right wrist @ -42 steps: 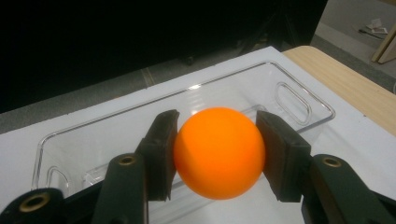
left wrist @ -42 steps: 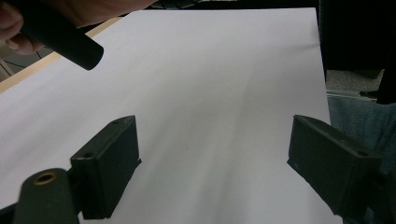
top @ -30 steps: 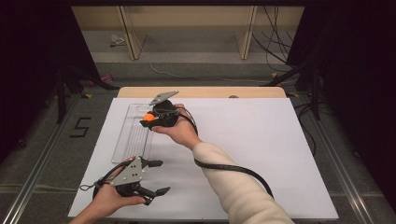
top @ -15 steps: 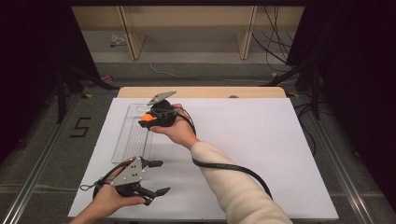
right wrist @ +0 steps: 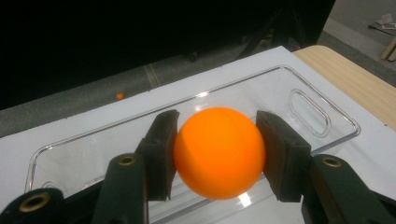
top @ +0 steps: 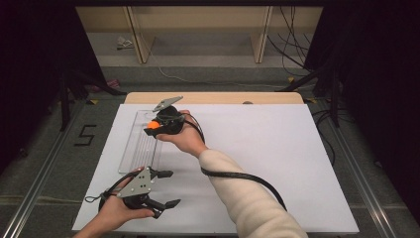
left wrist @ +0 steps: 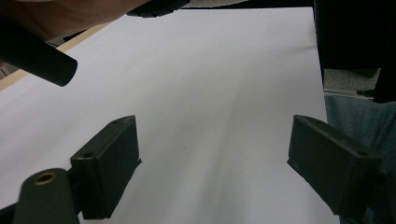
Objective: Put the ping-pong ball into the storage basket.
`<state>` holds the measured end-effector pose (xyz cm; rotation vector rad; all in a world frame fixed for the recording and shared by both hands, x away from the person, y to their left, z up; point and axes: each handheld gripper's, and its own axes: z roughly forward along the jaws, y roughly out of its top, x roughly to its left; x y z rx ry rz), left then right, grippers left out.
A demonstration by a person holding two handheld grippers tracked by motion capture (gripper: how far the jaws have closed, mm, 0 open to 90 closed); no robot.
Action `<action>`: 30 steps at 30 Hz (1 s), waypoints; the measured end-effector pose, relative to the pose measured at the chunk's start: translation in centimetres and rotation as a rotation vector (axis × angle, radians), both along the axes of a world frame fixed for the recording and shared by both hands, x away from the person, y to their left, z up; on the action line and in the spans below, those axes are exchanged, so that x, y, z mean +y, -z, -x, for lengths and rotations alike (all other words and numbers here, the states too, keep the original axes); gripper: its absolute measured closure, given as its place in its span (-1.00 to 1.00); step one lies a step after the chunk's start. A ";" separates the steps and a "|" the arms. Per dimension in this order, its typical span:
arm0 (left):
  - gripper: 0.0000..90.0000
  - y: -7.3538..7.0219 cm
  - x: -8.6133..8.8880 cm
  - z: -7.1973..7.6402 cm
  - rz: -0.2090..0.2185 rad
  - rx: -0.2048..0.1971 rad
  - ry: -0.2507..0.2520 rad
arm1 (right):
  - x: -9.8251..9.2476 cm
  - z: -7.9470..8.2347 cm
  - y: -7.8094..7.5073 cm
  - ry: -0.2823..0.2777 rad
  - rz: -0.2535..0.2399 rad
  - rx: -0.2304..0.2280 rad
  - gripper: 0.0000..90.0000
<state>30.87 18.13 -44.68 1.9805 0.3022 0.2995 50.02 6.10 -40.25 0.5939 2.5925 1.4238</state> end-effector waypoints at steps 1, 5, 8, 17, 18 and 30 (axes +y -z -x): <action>-0.64 0.0 0.0 0.0 0.000 0.000 0.000 | 0.1 0.0 0.0 0.002 0.001 0.001 0.14; -0.64 0.0 0.0 0.0 0.000 0.000 0.000 | 0.3 -0.1 0.0 0.001 0.001 0.001 0.14; -0.64 0.0 0.0 0.0 0.000 0.000 0.001 | 0.4 -0.2 0.1 0.001 0.003 0.005 0.14; -0.64 0.0 0.0 0.0 -0.002 -0.002 0.005 | 0.8 -0.4 0.2 -0.001 0.012 0.007 0.14; -0.64 0.0 0.0 0.0 -0.001 0.000 0.004 | 0.9 -0.4 0.2 -0.001 0.011 0.009 0.14; -0.64 0.0 0.0 0.0 -0.003 -0.001 0.009 | 1.5 -0.6 0.2 -0.006 0.015 0.010 0.14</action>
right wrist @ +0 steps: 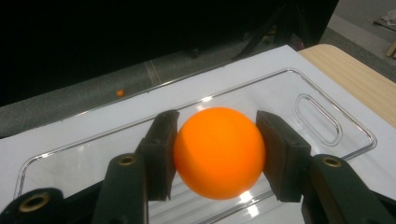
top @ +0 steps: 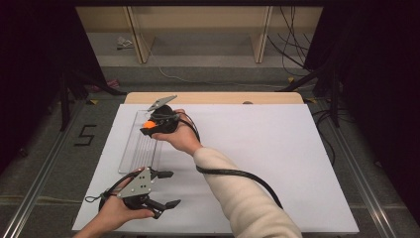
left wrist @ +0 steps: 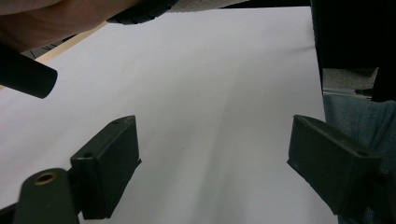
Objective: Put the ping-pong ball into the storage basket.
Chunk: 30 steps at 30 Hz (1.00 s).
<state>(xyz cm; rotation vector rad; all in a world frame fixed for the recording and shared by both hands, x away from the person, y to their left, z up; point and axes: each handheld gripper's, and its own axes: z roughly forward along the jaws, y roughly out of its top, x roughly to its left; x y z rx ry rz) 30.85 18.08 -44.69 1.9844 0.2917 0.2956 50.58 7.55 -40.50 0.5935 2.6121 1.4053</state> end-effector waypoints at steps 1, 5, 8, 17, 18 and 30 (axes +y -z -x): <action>-0.64 0.0 0.0 0.0 0.000 0.000 0.000 | 0.0 0.0 0.0 0.000 0.000 0.000 0.14; -0.64 0.0 0.0 0.0 0.000 0.000 0.000 | 0.2 -0.1 0.1 0.001 0.004 0.004 0.14; -0.64 0.0 0.0 0.0 -0.001 -0.001 0.002 | 0.4 -0.1 0.2 -0.002 0.005 0.004 0.14; -0.64 0.0 0.0 0.0 -0.002 0.000 0.004 | 0.7 -0.2 0.4 -0.004 0.010 0.007 0.14; -0.64 0.0 0.0 0.0 -0.002 0.000 0.004 | 0.8 -0.2 0.4 -0.005 0.011 0.006 0.14; -0.64 0.0 0.0 0.0 -0.003 -0.001 0.007 | 1.0 -0.4 0.7 -0.005 0.018 0.011 0.14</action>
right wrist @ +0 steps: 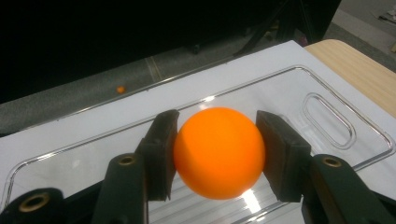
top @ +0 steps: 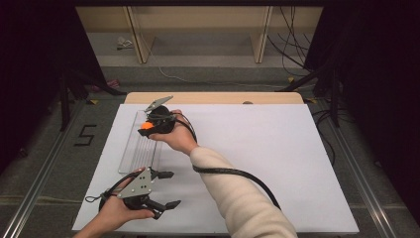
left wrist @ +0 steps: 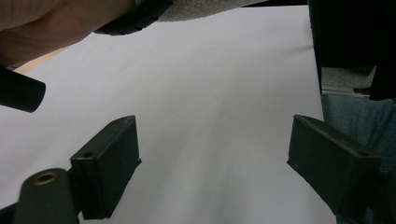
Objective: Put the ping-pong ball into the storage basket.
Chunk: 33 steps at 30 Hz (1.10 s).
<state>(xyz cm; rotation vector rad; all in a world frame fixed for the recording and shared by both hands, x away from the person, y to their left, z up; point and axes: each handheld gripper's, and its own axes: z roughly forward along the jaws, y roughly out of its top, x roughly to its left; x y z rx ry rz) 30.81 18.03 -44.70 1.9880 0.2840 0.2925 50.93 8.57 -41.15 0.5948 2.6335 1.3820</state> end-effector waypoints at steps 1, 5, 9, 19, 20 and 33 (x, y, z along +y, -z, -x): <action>-0.64 0.0 0.0 0.0 0.000 0.000 0.000 | 0.0 0.0 0.0 0.000 0.001 0.002 0.14; -0.64 0.0 0.0 0.0 -0.001 0.000 0.001 | 0.1 -0.1 0.1 0.000 0.005 0.002 0.14; -0.64 0.0 0.0 0.0 -0.001 -0.001 0.002 | 0.3 -0.1 0.3 -0.003 0.007 0.001 0.14; -0.64 0.0 0.0 0.0 -0.001 0.001 0.002 | 0.7 -0.2 0.7 -0.001 0.019 0.010 0.14; -0.64 0.0 0.0 0.0 -0.001 0.000 0.002 | 0.7 -0.3 0.7 -0.003 0.019 0.006 0.14; -0.64 0.0 0.0 0.0 -0.006 -0.001 0.006 | 1.1 -0.4 1.1 -0.007 0.034 0.013 0.14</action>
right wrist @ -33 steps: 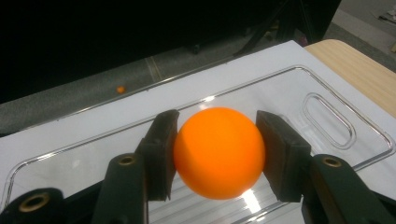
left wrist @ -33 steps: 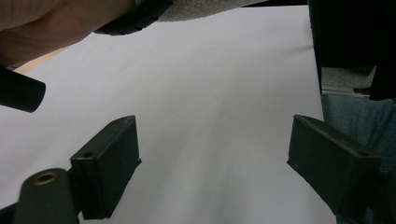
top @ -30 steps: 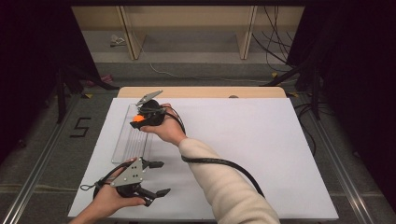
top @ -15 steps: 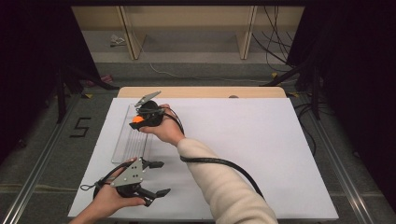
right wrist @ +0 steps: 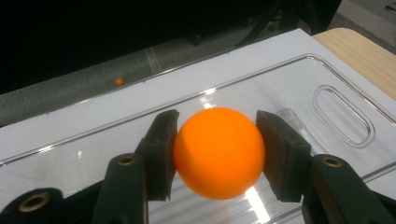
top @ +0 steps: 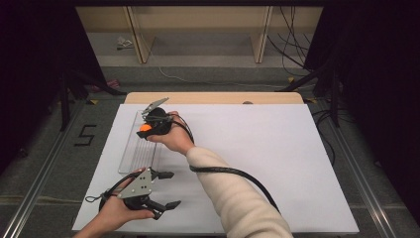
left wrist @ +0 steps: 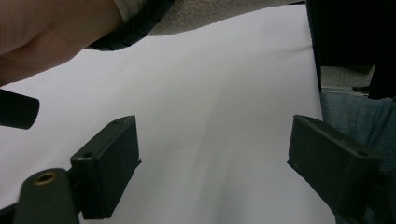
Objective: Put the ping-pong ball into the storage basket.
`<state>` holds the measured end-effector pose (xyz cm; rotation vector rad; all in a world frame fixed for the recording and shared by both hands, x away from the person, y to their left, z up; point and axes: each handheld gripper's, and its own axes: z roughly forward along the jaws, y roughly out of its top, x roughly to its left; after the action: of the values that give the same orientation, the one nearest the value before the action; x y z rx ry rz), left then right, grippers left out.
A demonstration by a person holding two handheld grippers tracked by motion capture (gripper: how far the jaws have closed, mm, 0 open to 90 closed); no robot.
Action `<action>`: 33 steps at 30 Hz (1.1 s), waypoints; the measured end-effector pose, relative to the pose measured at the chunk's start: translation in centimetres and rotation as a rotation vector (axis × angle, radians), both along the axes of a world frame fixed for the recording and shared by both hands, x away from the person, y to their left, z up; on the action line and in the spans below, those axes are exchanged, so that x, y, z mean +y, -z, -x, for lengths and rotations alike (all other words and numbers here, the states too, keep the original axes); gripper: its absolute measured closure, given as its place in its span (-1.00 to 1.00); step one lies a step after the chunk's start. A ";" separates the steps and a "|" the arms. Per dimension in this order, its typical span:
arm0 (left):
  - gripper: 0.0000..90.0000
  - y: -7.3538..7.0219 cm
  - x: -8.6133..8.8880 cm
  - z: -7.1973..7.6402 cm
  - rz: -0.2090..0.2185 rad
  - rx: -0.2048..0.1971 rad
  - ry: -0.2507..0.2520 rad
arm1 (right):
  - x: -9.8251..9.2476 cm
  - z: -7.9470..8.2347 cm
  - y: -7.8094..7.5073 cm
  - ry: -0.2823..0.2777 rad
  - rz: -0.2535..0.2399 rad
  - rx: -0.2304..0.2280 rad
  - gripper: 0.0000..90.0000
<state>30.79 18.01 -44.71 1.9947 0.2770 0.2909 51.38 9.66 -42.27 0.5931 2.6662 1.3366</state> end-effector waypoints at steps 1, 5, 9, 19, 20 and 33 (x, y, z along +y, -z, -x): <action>-0.64 0.0 0.0 0.0 0.000 0.002 -0.001 | 0.0 0.0 0.0 -0.001 0.001 0.000 0.14; -0.64 0.0 0.0 0.0 0.001 0.001 -0.001 | 0.2 0.0 0.2 -0.003 0.007 0.002 0.14; -0.64 0.0 0.0 0.0 0.000 0.001 0.000 | 0.3 0.0 0.2 -0.010 0.010 0.000 0.14; -0.64 0.0 0.0 0.0 0.000 0.001 0.000 | 0.6 0.0 0.5 -0.018 0.023 -0.001 0.14; -0.64 0.0 0.0 0.0 0.000 0.001 0.001 | 0.7 0.0 0.5 -0.019 0.024 -0.003 0.14; -0.64 0.0 0.0 0.0 -0.001 0.000 0.001 | 0.6 -0.1 0.9 -0.009 0.037 0.003 0.13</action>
<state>30.75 17.98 -44.73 1.9956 0.2762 0.2906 51.45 10.30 -43.13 0.5804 2.6929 1.2870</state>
